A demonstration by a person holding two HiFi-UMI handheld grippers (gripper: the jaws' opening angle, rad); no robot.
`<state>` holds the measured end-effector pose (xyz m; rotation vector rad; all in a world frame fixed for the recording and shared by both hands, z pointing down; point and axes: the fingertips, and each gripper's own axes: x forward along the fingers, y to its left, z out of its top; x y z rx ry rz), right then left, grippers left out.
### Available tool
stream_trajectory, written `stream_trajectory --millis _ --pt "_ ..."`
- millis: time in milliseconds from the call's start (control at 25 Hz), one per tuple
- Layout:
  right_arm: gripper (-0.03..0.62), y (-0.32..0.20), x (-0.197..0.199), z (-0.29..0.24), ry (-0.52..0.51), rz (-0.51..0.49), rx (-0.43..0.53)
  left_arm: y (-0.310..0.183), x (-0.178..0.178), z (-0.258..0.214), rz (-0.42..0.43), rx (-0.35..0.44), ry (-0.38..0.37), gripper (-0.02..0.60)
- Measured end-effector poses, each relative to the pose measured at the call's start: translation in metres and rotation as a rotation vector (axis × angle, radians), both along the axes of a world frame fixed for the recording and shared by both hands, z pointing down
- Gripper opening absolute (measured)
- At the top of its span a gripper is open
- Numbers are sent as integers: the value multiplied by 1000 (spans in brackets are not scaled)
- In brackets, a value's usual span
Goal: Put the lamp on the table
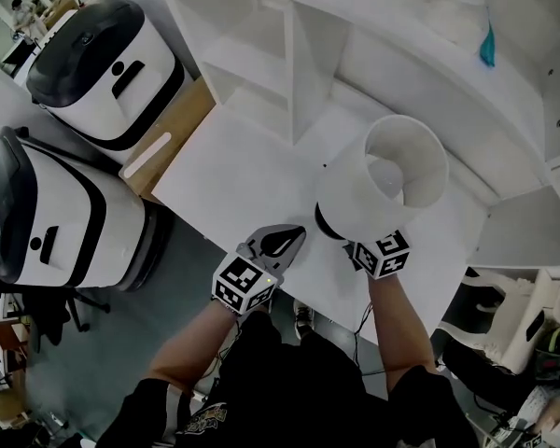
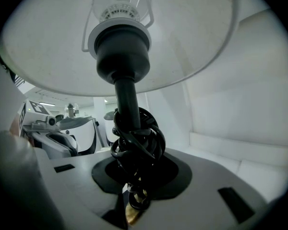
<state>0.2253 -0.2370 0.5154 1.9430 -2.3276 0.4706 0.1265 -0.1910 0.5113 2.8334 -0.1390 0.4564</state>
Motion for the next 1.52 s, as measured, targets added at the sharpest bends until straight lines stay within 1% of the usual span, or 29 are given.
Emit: stream_trajectory --millis 480,1000,1520 --pt "103 -38 13 25 2 16 -16 -32 14 18 46 -18 -2 6" --pt "103 -84 33 52 9 62 -18 -67 17 33 70 -28 -6 6" --pt "103 -117 55 60 32 91 2 -88 21 40 76 -31 -6 6"
